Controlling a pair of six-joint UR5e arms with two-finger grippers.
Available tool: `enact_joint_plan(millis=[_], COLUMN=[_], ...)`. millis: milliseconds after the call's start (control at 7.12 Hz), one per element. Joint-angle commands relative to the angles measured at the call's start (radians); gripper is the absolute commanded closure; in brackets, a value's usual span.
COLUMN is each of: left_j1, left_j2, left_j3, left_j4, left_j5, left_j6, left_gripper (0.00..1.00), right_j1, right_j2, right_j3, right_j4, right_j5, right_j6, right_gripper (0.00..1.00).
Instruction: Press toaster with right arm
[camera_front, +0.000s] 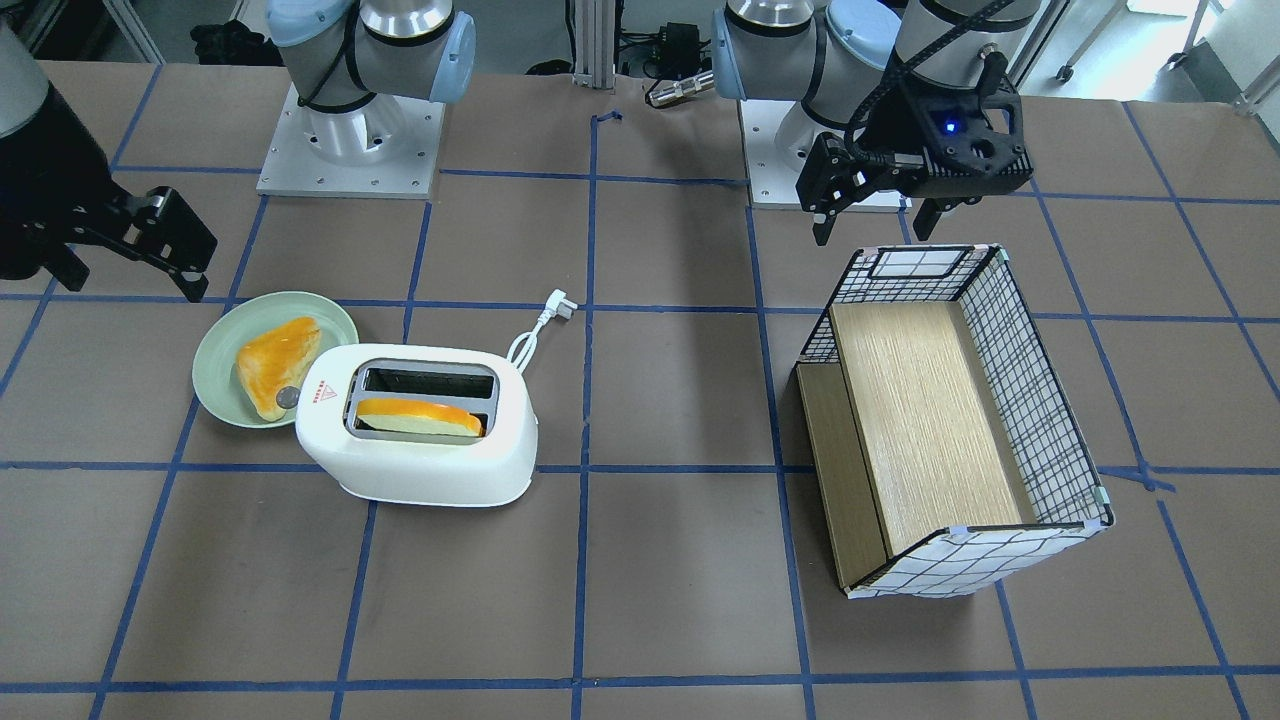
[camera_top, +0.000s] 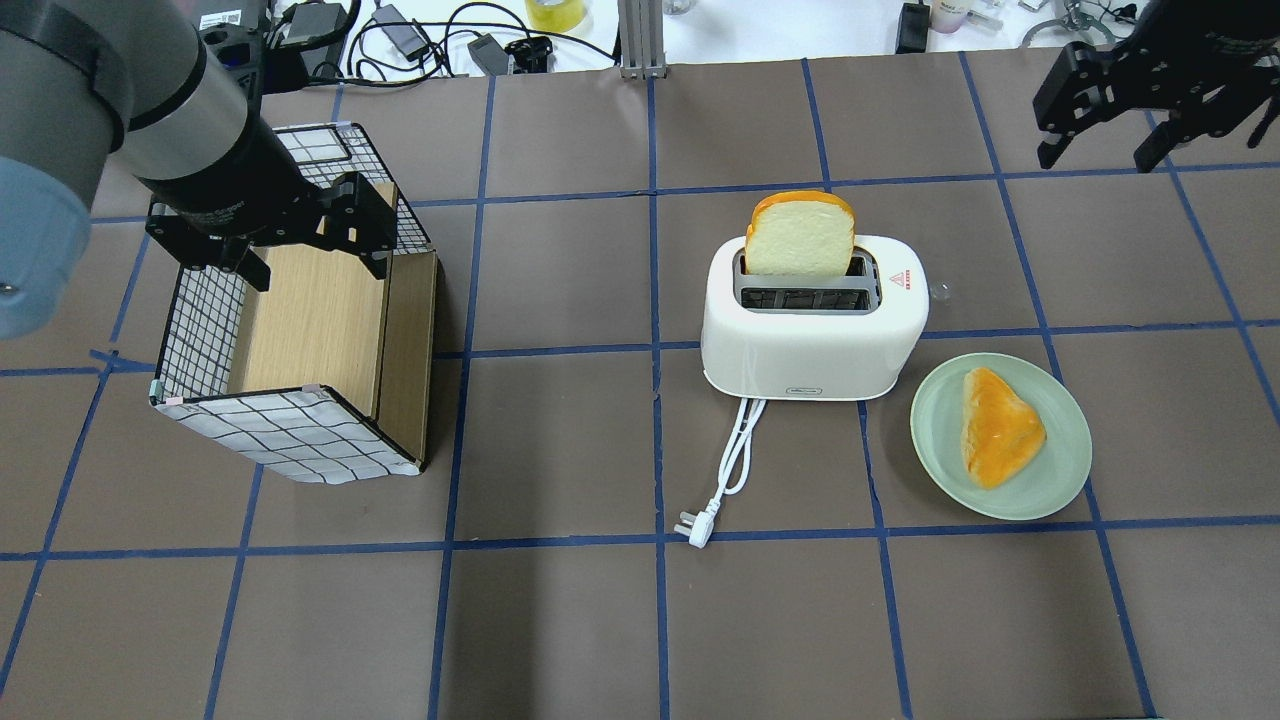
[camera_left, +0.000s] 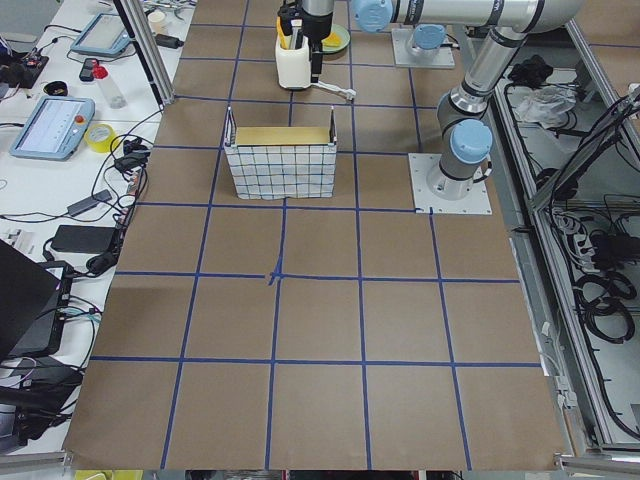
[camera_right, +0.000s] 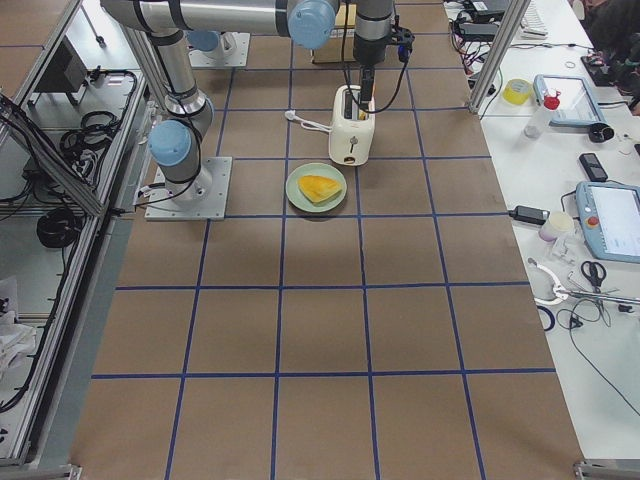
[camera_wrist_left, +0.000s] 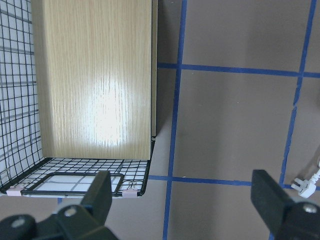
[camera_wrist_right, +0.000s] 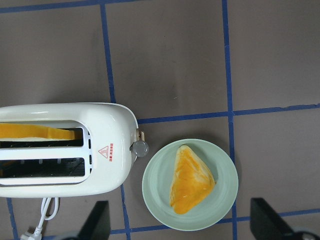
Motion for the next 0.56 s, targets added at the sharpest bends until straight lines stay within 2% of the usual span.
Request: enact_joint_plan(millis=[0,140,421], left_j1=[0.0,0.0,0.0], left_j2=[0.0,0.0,0.0], left_j3=[0.0,0.0,-0.002], left_j4=[0.0,0.0,0.0], left_j5=[-0.001,-0.001,-0.001], left_j6=[0.0,0.0,0.0], left_gripper=[0.0,0.0,0.0], right_j1=[0.107,0.153,0.153], right_j2=[0.018,0.026,0.037], right_j3=[-0.001,-0.001,-0.001], right_j4=[-0.056,-0.098,-0.101], right_j5=[-0.01,-0.01,0.001], right_j6=[0.131,0.17,0.146], right_gripper=[0.0,0.0,0.0])
